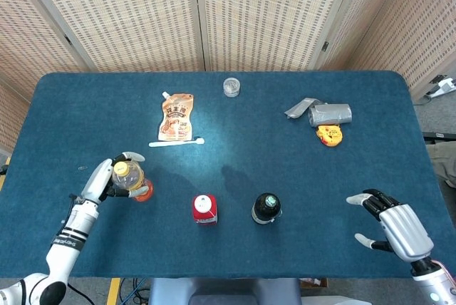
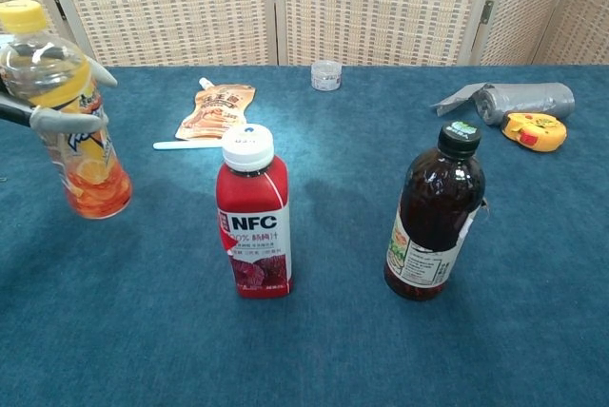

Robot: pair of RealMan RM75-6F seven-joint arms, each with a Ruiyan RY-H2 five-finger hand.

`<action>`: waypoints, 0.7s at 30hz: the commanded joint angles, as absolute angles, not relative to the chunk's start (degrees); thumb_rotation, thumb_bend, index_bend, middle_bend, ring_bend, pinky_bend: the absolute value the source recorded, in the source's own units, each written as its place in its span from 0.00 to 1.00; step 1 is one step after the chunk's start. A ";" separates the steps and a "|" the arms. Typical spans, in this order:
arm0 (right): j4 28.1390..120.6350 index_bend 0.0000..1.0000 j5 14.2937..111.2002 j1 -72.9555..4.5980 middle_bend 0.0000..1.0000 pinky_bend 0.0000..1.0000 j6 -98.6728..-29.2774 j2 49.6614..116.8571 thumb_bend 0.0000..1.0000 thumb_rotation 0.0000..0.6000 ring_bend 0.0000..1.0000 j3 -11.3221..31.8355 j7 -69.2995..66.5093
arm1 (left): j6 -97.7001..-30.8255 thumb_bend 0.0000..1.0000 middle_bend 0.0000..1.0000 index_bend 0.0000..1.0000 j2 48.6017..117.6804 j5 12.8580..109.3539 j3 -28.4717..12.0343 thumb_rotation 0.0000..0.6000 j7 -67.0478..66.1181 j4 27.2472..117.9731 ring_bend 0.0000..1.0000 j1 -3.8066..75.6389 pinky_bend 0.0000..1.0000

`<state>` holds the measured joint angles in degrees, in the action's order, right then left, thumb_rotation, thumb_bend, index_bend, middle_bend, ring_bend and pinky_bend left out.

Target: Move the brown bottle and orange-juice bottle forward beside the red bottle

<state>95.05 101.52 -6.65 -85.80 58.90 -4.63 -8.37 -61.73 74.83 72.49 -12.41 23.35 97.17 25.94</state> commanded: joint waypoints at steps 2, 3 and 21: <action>94.99 0.33 101.52 -6.70 0.34 0.44 -85.80 58.78 0.04 1.00 0.21 -4.63 -8.79 | -63.17 0.05 0.54 0.62 72.90 74.05 -10.95 1.00 22.79 100.10 0.39 24.45 0.39; 94.94 0.33 101.53 -6.72 0.34 0.44 -85.79 58.79 0.04 1.00 0.21 -4.63 -8.89 | -63.61 0.05 0.54 0.62 72.76 74.49 -10.64 1.00 22.52 100.45 0.39 24.18 0.39; 95.19 0.33 102.56 -6.48 0.34 0.44 -86.21 58.32 0.04 1.00 0.21 -5.23 -8.94 | -66.22 0.05 0.54 0.61 73.03 76.68 -6.60 1.00 15.77 104.95 0.39 22.03 0.39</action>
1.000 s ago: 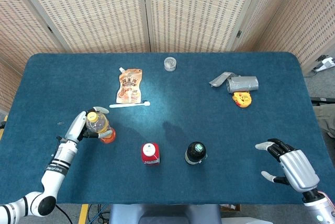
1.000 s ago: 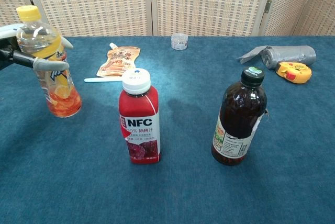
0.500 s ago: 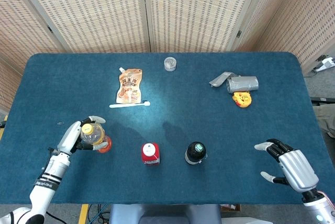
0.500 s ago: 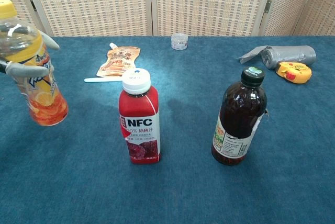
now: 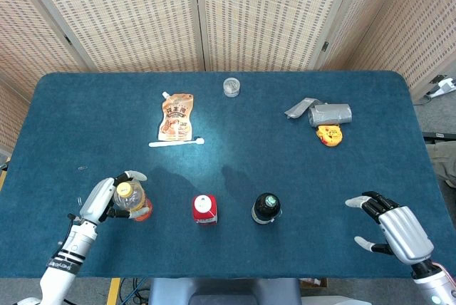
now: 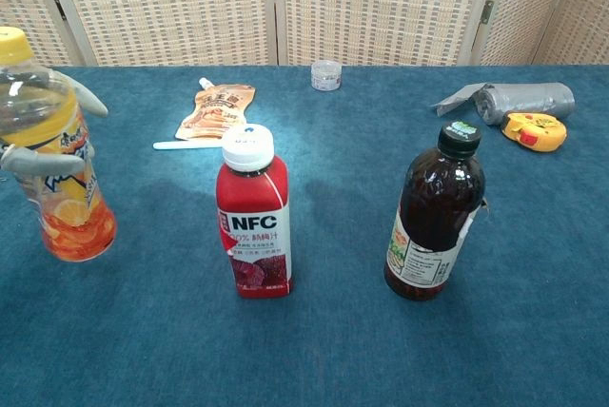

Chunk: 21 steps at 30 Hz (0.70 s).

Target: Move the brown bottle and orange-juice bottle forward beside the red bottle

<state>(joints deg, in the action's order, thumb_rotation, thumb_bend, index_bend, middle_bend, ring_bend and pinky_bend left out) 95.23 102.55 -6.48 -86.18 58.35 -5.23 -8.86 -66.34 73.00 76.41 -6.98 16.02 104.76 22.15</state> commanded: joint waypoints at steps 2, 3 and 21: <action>95.13 0.33 102.54 -6.46 0.34 0.44 -86.26 58.28 0.04 1.00 0.21 -5.22 -9.06 | -66.37 0.05 0.54 0.61 73.11 77.18 -6.00 1.00 15.29 105.06 0.39 21.79 0.39; 95.11 0.33 102.55 -6.46 0.34 0.44 -86.27 58.27 0.04 1.00 0.21 -5.23 -9.08 | -66.50 0.05 0.54 0.61 73.19 77.33 -5.86 1.00 15.17 105.05 0.39 21.69 0.39; 94.98 0.33 102.47 -6.35 0.34 0.44 -86.47 57.91 0.04 1.00 0.21 -5.25 -9.55 | -68.95 0.05 0.54 0.61 78.55 80.62 -4.41 1.00 15.23 101.23 0.39 20.75 0.39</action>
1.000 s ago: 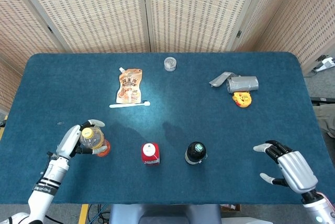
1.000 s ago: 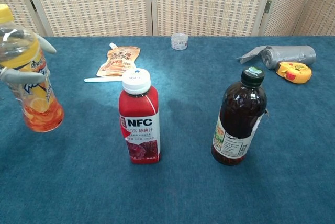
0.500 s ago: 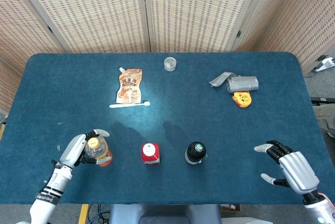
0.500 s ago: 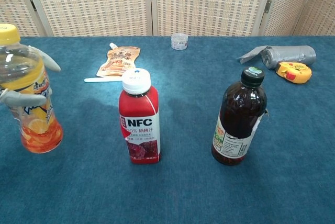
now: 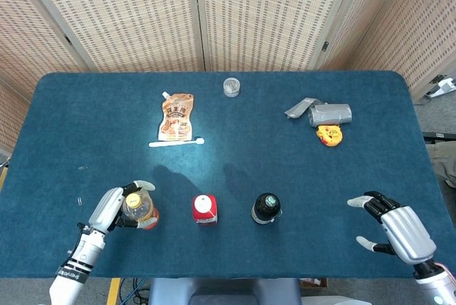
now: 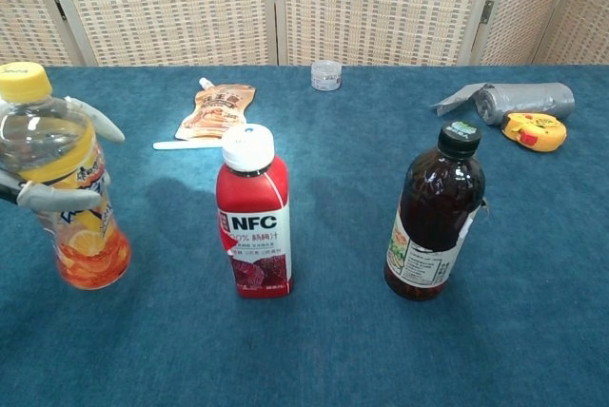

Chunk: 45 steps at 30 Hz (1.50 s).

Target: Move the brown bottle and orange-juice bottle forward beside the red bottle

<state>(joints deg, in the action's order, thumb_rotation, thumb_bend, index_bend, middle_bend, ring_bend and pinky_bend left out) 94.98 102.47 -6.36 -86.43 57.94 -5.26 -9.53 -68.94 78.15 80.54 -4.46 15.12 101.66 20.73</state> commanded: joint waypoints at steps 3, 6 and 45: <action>94.96 0.33 102.47 -6.35 0.34 0.44 -86.43 57.90 0.04 1.00 0.21 -5.27 -9.56 | -68.96 0.05 0.54 0.61 79.26 80.71 -4.49 1.00 14.92 100.56 0.39 20.89 0.39; 94.95 0.33 102.48 -6.34 0.34 0.44 -86.30 57.94 0.04 1.00 0.21 -5.33 -9.45 | -69.11 0.05 0.54 0.61 80.08 80.96 -4.65 1.00 14.30 99.74 0.39 21.11 0.39; 95.07 0.33 102.30 -6.25 0.34 0.44 -86.10 57.97 0.04 1.00 0.21 -5.31 -9.03 | -65.84 0.05 0.06 0.00 77.54 78.90 -3.23 1.00 10.47 101.12 0.27 21.76 0.39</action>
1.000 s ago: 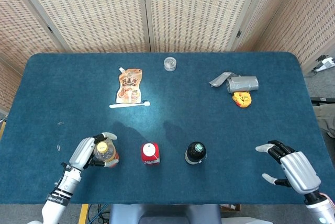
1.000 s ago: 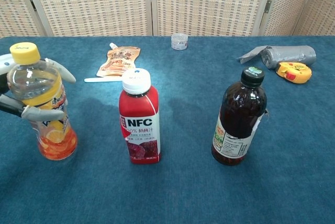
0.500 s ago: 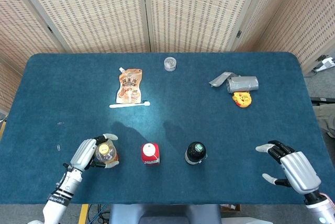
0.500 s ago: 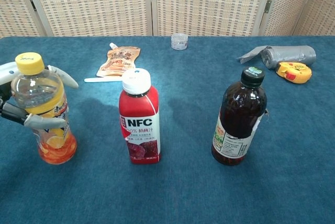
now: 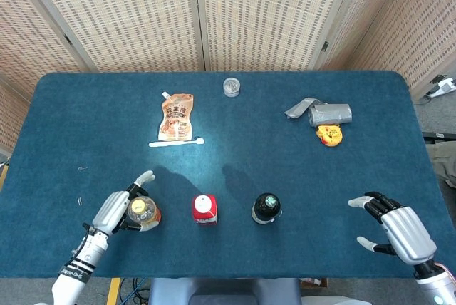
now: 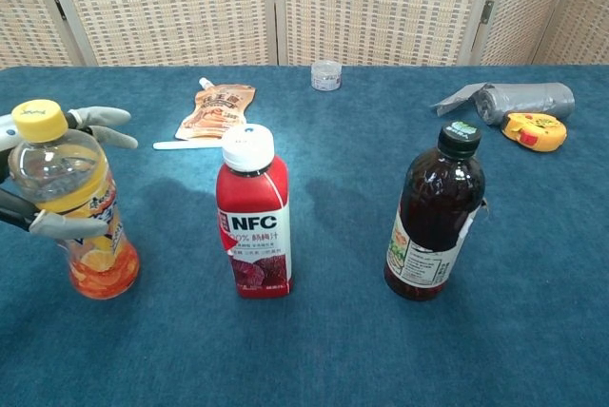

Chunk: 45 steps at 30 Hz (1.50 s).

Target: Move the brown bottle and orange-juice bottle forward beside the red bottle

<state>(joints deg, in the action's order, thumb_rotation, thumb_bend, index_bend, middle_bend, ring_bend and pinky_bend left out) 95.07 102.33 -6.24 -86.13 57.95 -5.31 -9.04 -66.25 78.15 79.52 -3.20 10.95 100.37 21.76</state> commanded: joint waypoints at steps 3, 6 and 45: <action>95.07 0.33 102.19 -6.33 0.34 0.44 -85.91 57.99 0.04 1.00 0.21 -5.26 -9.02 | -65.45 0.05 0.05 0.00 76.60 78.26 -3.19 1.00 10.01 102.34 0.25 21.73 0.39; 95.07 0.33 102.15 -6.40 0.34 0.44 -85.75 58.01 0.04 1.00 0.21 -5.26 -9.03 | -65.33 0.05 0.04 0.00 75.86 78.06 -3.07 1.00 9.44 103.07 0.25 21.67 0.39; 94.96 0.33 100.13 -6.33 0.34 0.44 -84.88 58.19 0.04 1.00 0.21 -4.54 -7.60 | -68.49 0.05 0.01 0.00 67.98 78.80 0.43 1.00 7.48 102.17 0.25 16.58 0.39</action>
